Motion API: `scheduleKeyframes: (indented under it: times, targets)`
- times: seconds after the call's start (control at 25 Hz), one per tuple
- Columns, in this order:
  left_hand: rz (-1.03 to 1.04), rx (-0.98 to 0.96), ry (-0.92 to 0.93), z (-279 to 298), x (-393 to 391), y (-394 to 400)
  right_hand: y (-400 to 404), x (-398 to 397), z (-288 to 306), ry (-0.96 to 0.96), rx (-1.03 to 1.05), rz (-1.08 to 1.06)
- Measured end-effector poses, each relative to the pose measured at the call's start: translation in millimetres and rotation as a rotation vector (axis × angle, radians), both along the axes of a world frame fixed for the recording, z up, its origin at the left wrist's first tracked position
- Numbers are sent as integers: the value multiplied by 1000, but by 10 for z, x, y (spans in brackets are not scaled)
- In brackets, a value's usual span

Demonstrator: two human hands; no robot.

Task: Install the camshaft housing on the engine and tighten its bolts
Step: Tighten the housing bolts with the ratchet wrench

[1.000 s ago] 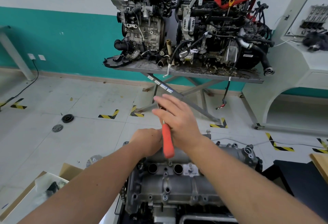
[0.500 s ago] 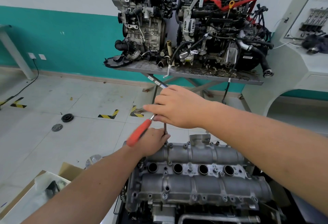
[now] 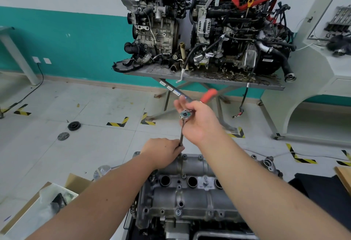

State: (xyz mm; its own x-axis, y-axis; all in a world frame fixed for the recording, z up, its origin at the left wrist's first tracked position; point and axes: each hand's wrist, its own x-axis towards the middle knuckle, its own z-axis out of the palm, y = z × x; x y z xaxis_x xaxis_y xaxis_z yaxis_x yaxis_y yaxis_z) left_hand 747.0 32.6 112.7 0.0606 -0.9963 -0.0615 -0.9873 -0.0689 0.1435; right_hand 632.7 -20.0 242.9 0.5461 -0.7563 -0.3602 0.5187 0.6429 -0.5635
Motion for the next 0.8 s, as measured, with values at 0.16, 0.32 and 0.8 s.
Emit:
scheduleKeyframes:
  times: [0.16,0.32,0.8]
  targets:
    - [-24,8,-20,5,-7,12,89,-101,-202,-136,-100,-47]
    - [-34,10,-51,4,-8,-11,157,-208,-332,-97,-338,148]
    - [-6,54,-66,24,-3,-23,349,-224,-664,571,-1229,-274]
